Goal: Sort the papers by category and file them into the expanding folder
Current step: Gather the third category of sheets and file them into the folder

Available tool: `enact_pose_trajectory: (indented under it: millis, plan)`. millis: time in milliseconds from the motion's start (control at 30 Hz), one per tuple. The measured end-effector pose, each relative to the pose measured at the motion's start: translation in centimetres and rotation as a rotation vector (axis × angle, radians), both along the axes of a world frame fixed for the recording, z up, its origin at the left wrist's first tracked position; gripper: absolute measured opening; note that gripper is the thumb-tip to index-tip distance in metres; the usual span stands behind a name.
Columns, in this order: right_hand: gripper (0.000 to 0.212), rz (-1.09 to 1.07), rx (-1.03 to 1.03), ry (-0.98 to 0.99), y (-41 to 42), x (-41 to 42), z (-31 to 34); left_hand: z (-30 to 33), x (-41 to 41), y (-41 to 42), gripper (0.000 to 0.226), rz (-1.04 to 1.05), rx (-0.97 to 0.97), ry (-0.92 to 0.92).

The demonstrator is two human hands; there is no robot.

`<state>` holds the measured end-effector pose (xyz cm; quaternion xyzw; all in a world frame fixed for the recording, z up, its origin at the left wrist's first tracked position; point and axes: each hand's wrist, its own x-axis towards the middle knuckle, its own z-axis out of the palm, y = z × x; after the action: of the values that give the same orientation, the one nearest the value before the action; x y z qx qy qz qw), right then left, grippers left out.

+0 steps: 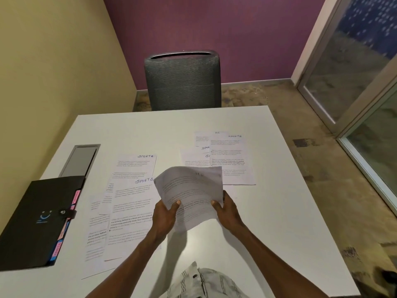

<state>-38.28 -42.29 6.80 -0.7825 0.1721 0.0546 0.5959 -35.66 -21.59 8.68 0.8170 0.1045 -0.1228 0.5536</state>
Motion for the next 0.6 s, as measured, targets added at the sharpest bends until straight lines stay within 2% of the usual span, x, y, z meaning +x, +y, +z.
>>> enact_pose_trajectory:
  millis: [133, 367, 467, 533, 600]
  plan:
    - [0.033, 0.002, -0.038, -0.019, 0.0, 1.5, 0.0, -0.2, 0.8, 0.4, 0.049, 0.018, 0.004, 0.018]
    - [0.026, 0.029, -0.059, -0.04, 0.6, 5.6, 0.9, 1.7, 3.9, 1.5, 0.049, 0.012, 0.067, -0.048]
    - [0.007, 0.057, -0.08, -0.02, 1.1, 7.9, 0.8, 1.6, 5.8, 2.8, 0.047, 0.028, 0.082, -0.041]
    - [0.028, 0.062, -0.176, 0.028, 1.0, 9.8, 0.0, 1.5, 7.1, 3.8, 0.046, 0.039, 0.075, -0.022]
    - [0.026, 0.052, -0.254, 0.063, 0.5, 11.4, -1.0, 1.2, 8.4, 4.9, 0.046, 0.047, 0.076, -0.015]
